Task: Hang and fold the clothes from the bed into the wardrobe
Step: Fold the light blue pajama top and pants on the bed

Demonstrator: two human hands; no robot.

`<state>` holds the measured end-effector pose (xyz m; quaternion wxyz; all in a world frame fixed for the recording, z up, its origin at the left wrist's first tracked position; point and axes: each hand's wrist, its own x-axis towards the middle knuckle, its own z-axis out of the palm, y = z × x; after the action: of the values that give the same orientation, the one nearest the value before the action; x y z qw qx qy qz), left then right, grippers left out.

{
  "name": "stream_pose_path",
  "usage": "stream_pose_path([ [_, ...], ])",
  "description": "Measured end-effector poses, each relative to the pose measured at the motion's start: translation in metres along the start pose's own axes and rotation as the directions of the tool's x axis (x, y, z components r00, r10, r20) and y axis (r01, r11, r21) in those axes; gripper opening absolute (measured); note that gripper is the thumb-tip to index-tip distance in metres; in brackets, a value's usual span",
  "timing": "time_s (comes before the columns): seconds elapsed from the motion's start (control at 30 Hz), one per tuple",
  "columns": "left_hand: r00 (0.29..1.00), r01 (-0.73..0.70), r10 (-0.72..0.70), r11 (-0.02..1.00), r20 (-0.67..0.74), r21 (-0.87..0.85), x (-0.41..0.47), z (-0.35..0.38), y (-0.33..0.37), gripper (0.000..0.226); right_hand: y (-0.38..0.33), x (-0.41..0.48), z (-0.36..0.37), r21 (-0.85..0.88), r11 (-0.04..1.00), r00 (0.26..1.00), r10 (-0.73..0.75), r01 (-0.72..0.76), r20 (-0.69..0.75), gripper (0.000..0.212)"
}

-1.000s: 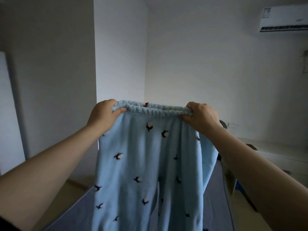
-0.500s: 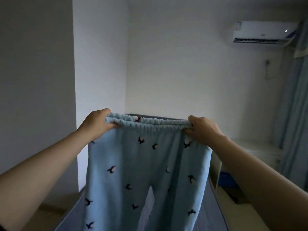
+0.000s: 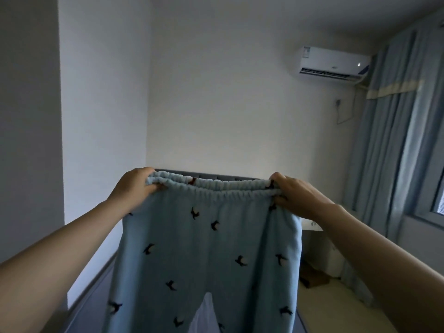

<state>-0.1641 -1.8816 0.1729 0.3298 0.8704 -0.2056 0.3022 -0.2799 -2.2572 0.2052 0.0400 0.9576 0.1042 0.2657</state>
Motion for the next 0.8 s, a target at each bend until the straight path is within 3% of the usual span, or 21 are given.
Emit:
stream_pose_path([
  [0.23, 0.997, -0.071, 0.070, 0.997, -0.024, -0.014, 0.036, 0.012, 0.015, 0.034, 0.031, 0.018, -0.001, 0.060, 0.996, 0.994, 0.068, -0.063, -0.084, 0.028],
  [0.4, 0.994, -0.048, 0.048, 0.999, 0.102, -0.009, 0.031, 0.043, -0.001, 0.035, 0.039, 0.022, 0.031, 0.016, 0.993, 0.985, 0.110, -0.113, 0.131, 0.016],
  [0.57, 0.998, -0.048, 0.051, 0.996, 0.046, -0.077, 0.033, 0.057, -0.023, 0.031, 0.035, 0.014, 0.051, 0.173, 0.972, 0.972, 0.183, -0.157, -0.146, 0.022],
  [0.7, 0.978, -0.045, 0.053, 0.998, 0.200, -0.046, 0.039, 0.068, -0.037, 0.029, 0.027, 0.020, 0.062, 0.163, 0.951, 0.960, 0.273, -0.261, -0.055, 0.022],
  [0.8, 0.979, -0.059, 0.072, 0.996, 0.189, -0.070, 0.035, 0.073, -0.055, 0.032, 0.013, 0.020, 0.080, 0.196, 0.935, 0.954, 0.301, -0.296, 0.003, 0.021],
])
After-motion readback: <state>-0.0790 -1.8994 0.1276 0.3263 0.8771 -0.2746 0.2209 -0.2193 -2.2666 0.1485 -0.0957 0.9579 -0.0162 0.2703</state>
